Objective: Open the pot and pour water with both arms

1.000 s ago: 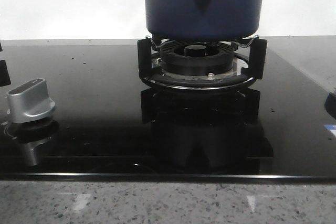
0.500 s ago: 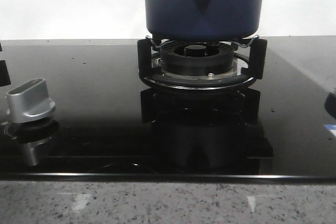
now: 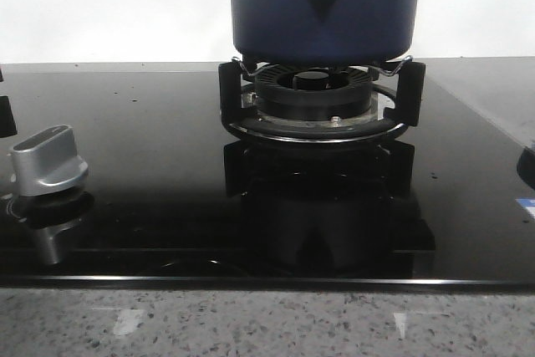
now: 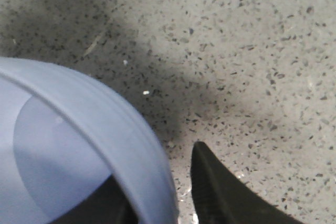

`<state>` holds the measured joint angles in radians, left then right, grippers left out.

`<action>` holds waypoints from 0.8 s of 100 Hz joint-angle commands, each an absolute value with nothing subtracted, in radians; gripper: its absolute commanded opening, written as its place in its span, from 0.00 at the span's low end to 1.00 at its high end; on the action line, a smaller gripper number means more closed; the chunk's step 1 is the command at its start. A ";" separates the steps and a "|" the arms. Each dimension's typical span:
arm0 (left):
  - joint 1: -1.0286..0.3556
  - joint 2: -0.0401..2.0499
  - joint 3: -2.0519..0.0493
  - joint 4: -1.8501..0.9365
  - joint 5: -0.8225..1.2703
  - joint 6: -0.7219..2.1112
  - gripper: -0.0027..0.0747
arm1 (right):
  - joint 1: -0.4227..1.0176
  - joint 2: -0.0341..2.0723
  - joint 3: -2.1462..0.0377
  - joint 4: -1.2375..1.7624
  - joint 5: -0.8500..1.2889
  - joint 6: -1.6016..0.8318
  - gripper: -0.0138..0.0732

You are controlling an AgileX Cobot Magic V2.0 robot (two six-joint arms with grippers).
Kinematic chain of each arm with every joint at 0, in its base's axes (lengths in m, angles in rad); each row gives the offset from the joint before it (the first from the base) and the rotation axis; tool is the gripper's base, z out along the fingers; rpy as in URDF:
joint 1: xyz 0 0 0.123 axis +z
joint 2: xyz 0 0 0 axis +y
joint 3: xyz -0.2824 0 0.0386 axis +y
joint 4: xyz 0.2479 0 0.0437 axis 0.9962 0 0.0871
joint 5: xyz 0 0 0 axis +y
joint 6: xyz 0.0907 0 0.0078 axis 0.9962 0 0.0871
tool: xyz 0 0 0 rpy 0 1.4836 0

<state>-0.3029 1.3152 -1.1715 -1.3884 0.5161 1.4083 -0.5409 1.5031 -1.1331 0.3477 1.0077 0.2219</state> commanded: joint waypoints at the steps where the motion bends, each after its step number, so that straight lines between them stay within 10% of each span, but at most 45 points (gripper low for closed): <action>1: -0.301 1.278 -1.205 -1.456 0.502 1.409 0.44 | -0.546 1.475 -1.152 0.372 0.981 0.212 0.37; 21: -0.301 1.278 -1.205 -1.456 0.502 1.409 0.44 | -0.546 1.473 -1.152 0.387 0.990 0.204 0.07; 80: -0.301 1.278 -1.205 -1.456 0.479 1.439 0.44 | -0.496 1.471 -1.424 0.403 1.179 0.179 0.08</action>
<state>-0.3029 1.3152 -1.1715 -1.3884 0.4939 1.4264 -0.5269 1.5077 -1.3409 0.3640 1.1705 0.1924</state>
